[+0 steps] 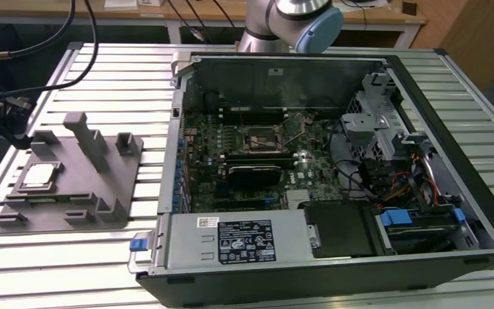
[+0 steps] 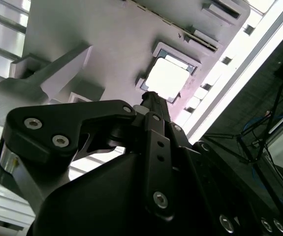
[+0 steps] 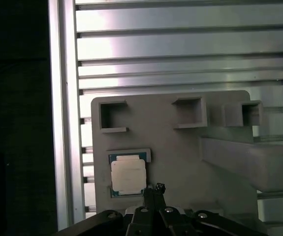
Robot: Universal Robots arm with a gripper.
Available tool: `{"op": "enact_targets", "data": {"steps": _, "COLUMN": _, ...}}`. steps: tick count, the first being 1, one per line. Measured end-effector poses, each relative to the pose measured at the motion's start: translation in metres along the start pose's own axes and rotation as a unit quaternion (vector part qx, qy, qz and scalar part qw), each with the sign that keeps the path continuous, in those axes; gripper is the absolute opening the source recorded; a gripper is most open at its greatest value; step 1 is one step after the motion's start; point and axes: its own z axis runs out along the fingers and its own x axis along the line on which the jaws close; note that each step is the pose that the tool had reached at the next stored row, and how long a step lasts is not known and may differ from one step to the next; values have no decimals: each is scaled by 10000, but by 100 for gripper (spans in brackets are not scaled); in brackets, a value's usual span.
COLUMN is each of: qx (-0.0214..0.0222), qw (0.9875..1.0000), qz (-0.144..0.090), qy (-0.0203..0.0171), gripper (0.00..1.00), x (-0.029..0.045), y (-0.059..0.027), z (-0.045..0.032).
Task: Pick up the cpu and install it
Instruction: 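Pick up the cpu and move it towards the insertion slot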
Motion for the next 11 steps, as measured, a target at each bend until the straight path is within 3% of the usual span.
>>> {"op": "enact_targets", "data": {"steps": 11, "qx": 1, "qw": 10000, "qz": 0, "qy": 6, "gripper": 11, "x": 57, "y": -21, "z": 156}}
